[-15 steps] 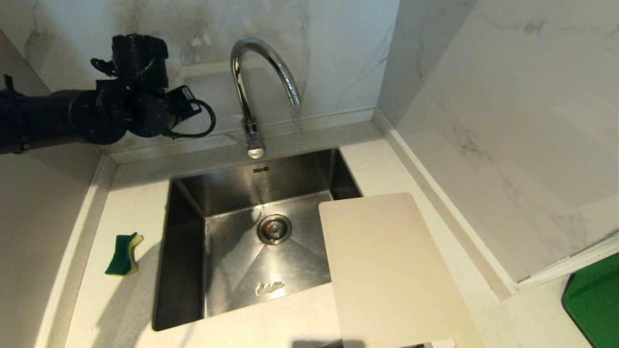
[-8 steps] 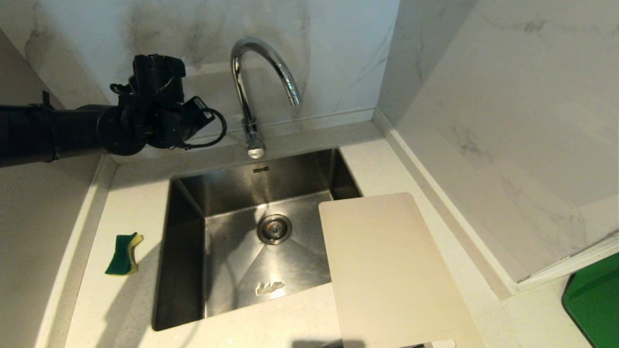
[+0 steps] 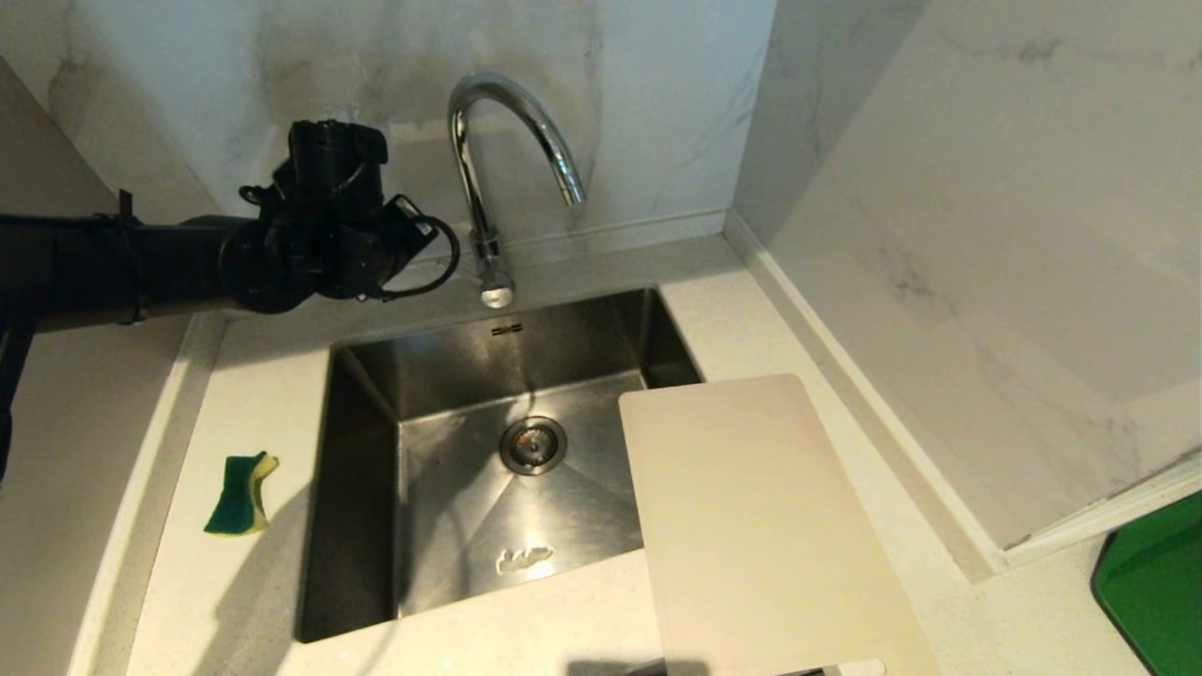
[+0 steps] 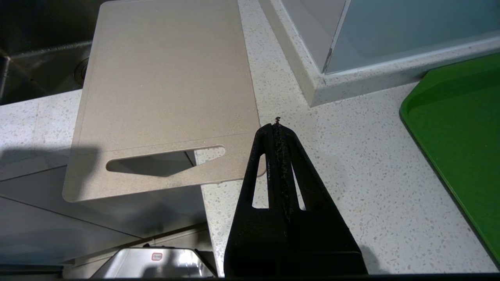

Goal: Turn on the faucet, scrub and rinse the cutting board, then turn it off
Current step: Turn on the tap

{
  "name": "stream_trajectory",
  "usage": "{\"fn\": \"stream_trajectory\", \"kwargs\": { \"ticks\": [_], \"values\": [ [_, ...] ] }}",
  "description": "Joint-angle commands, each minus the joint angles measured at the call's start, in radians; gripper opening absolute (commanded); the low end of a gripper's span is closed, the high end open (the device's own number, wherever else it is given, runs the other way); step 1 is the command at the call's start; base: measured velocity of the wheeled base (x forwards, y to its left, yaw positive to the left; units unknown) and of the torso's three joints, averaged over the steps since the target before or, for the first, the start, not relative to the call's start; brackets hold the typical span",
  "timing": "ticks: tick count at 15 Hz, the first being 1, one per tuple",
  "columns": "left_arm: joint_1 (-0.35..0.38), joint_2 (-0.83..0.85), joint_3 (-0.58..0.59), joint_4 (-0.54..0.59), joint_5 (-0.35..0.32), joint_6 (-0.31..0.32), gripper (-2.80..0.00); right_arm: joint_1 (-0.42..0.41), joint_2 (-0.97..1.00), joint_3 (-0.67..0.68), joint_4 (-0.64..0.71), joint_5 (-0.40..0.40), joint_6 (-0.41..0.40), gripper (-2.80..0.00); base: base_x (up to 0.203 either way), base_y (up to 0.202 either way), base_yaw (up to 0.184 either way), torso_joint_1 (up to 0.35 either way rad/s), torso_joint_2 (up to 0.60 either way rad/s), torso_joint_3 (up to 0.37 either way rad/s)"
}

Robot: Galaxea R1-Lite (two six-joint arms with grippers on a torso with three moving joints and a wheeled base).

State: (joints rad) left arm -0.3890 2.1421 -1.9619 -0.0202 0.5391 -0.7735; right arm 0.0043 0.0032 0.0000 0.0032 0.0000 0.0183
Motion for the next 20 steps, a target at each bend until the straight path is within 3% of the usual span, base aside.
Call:
{"fn": "stream_trajectory", "kwargs": {
  "ticks": [1, 5, 7, 11, 20],
  "values": [
    [-0.024, 0.003, 0.000, -0.004, 0.002, -0.093, 0.00, 0.001, 0.008, 0.000, 0.000, 0.000, 0.001, -2.80, 0.000, 0.000, 0.000, 0.000, 0.00, 0.000],
    [-0.064, 0.018, 0.000, -0.044, 0.047, -0.134, 0.00, 0.000, 0.011, 0.000, 0.000, 0.000, 0.000, -2.80, 0.000, 0.000, 0.000, 0.000, 0.00, 0.000],
    [-0.080, 0.044, 0.000, -0.083, 0.134, -0.165, 0.00, 0.002, 0.014, 0.000, 0.000, 0.000, 0.001, -2.80, 0.000, 0.000, 0.000, 0.000, 0.00, 0.000],
    [-0.085, 0.096, 0.000, -0.095, 0.232, -0.173, 0.00, 0.001, 0.019, 0.000, 0.000, 0.000, 0.000, -2.80, 0.000, 0.000, 0.000, 0.000, 0.00, 0.000],
    [-0.106, 0.164, -0.001, -0.124, 0.259, -0.178, 0.00, 0.000, 0.031, 0.000, 0.000, 0.000, 0.000, -2.80, 0.000, 0.000, 0.000, 0.000, 0.00, 0.000]
  ]
}}
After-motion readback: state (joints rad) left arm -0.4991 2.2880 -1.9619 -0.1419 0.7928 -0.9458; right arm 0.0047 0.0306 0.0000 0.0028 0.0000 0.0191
